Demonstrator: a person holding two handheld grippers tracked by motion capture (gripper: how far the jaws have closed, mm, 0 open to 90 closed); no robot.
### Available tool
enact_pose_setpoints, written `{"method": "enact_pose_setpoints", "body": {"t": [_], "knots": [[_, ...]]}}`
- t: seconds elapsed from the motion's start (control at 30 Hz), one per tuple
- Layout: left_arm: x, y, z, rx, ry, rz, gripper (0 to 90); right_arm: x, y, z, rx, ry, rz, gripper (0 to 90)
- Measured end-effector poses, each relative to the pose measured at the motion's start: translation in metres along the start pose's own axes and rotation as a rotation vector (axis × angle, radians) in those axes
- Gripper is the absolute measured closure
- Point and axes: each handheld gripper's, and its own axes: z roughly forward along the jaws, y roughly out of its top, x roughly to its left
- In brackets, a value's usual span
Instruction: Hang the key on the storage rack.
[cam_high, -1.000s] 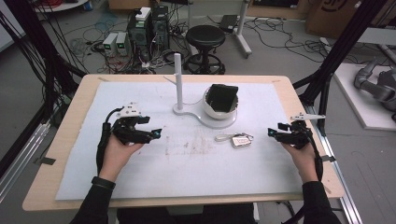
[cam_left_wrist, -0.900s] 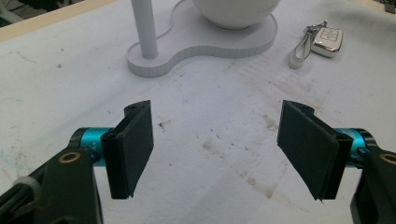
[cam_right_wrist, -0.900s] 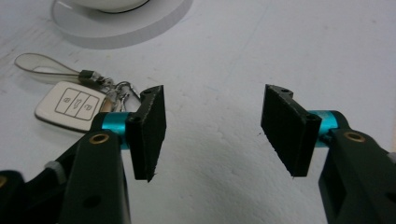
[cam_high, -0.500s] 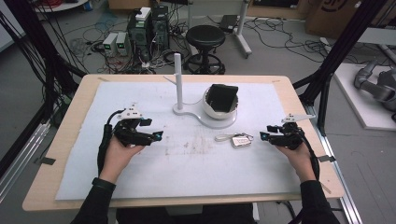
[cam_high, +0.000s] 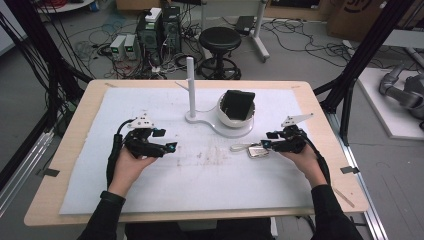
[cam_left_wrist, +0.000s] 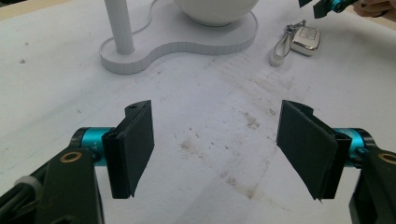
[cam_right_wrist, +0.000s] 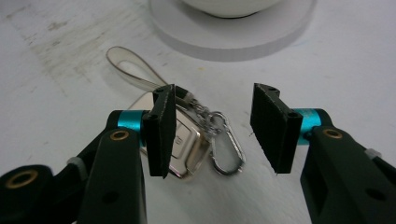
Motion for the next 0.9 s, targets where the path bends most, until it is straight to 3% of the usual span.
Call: {"method": "enact_pose_setpoints", "body": {"t": [0.1,0.2,0.23,0.3,0.5,0.73,0.9], "knots": [[0.001,-0.001,0.000,0.005,-0.011,-0.001,27.6,0.003,0.009,0.011,0.029,0.037,-0.032,50.9],[0.001,-0.002,-0.001,0.002,-0.010,0.002,27.6,0.002,0.012,0.016,0.031,0.034,-0.043,52.3],[0.001,-0.002,-0.002,-0.005,-0.013,-0.003,27.6,-0.002,0.016,0.022,0.057,0.017,-0.042,53.2],[0.001,-0.003,-0.004,-0.003,-0.011,-0.004,27.6,-0.005,0.019,0.026,0.079,0.030,-0.038,53.9],[0.002,-0.007,-0.007,-0.001,-0.009,-0.012,27.6,-0.004,0.019,0.033,0.109,0.080,-0.070,57.5],[0.001,-0.011,-0.008,0.007,-0.011,-0.017,27.6,-0.006,0.021,0.042,0.128,0.100,-0.099,61.4],[0.001,-0.013,-0.009,0.014,-0.010,-0.018,27.6,-0.007,0.026,0.051,0.182,0.129,-0.109,65.4]]}}
